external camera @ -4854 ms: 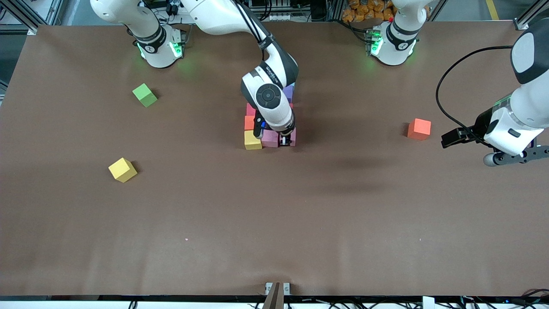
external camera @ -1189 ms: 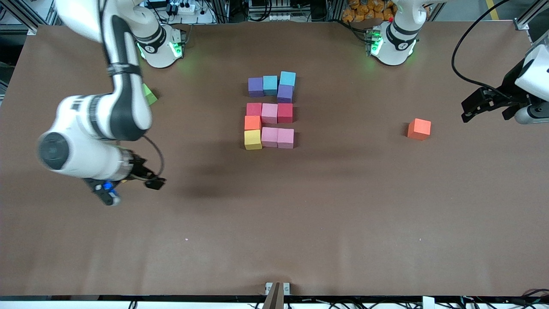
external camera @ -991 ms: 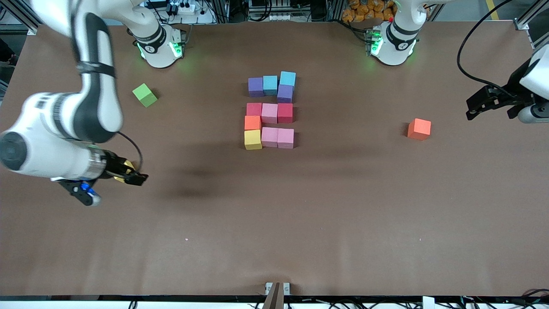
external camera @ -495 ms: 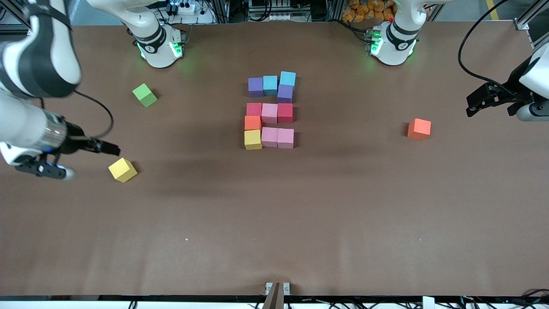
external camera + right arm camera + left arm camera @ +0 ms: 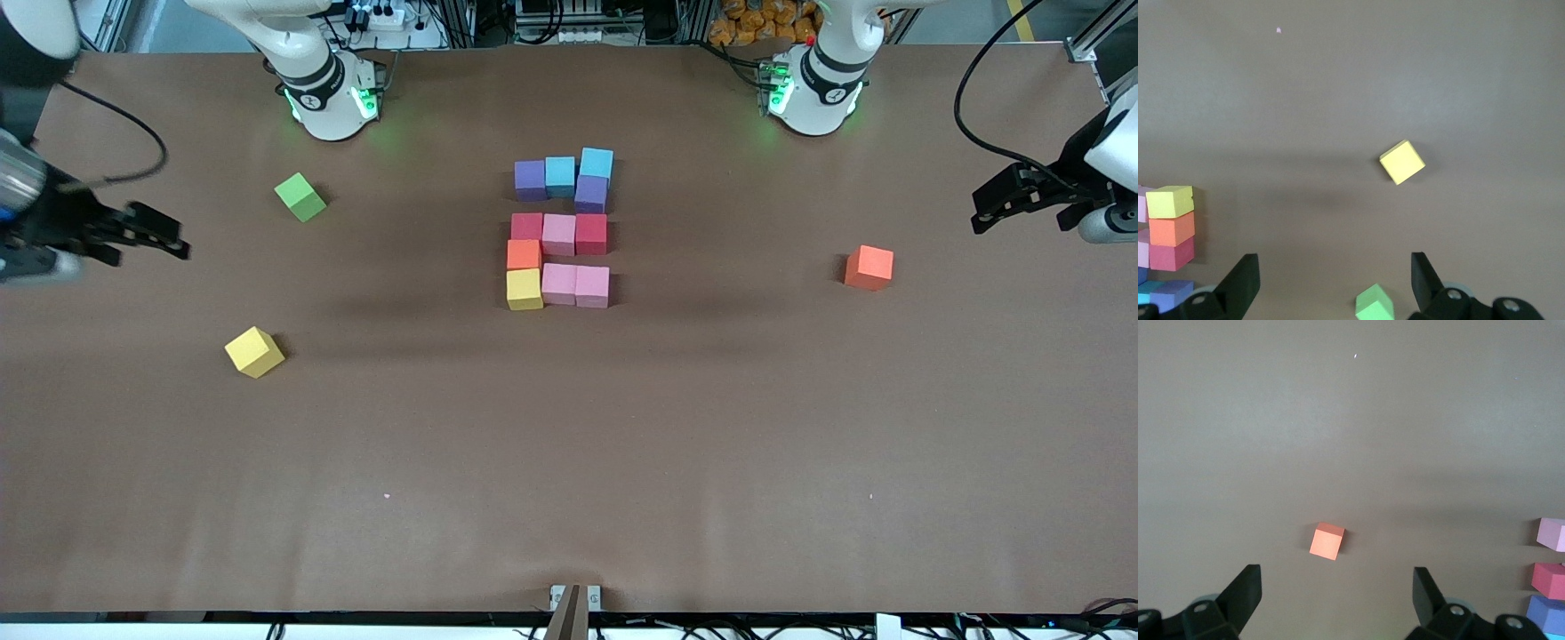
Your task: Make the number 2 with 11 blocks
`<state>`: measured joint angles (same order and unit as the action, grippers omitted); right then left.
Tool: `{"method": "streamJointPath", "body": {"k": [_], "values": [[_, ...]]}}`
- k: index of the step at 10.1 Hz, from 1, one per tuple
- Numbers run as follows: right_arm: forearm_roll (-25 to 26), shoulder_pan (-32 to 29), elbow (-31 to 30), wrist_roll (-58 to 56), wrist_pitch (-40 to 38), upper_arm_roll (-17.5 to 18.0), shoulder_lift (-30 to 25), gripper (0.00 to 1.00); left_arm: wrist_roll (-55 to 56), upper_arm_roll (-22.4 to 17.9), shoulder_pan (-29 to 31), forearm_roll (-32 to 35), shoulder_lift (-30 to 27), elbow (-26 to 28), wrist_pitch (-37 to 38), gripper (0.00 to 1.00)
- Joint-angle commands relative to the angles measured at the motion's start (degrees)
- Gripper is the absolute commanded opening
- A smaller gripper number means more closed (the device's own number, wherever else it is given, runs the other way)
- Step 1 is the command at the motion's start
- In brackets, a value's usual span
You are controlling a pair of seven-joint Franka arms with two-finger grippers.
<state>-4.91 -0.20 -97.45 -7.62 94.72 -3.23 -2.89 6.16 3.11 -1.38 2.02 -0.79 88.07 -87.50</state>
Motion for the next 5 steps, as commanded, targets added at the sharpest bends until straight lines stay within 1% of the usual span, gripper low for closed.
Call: {"method": "streamJointPath", "body": {"k": [1,2,3,5], "values": [[2.4,0.1,7.1,-2.5,-4.8,-1.3,0.0,1.00,1.3,-0.5,-0.3,-1.6,-0.4,-1.3,2.0,1.00],[3.8,0.5,10.1,-2.6,-7.0,-1.5,0.2,1.00,1.2,-0.5,-0.3,-1.6,-0.4,-1.3,2.0,1.00],[3.9,0.7,11.7,-2.7,-7.9,-2.0,0.3,1.00,0.5,-0.5,-0.4,-1.1,-0.4,-1.4,2.0,1.00],[5.3,1.6,12.6,-2.6,-8.2,-2.0,0.3,1.00,0.6,-0.5,-0.4,-1.7,-0.3,-1.5,2.0,1.00]]}}
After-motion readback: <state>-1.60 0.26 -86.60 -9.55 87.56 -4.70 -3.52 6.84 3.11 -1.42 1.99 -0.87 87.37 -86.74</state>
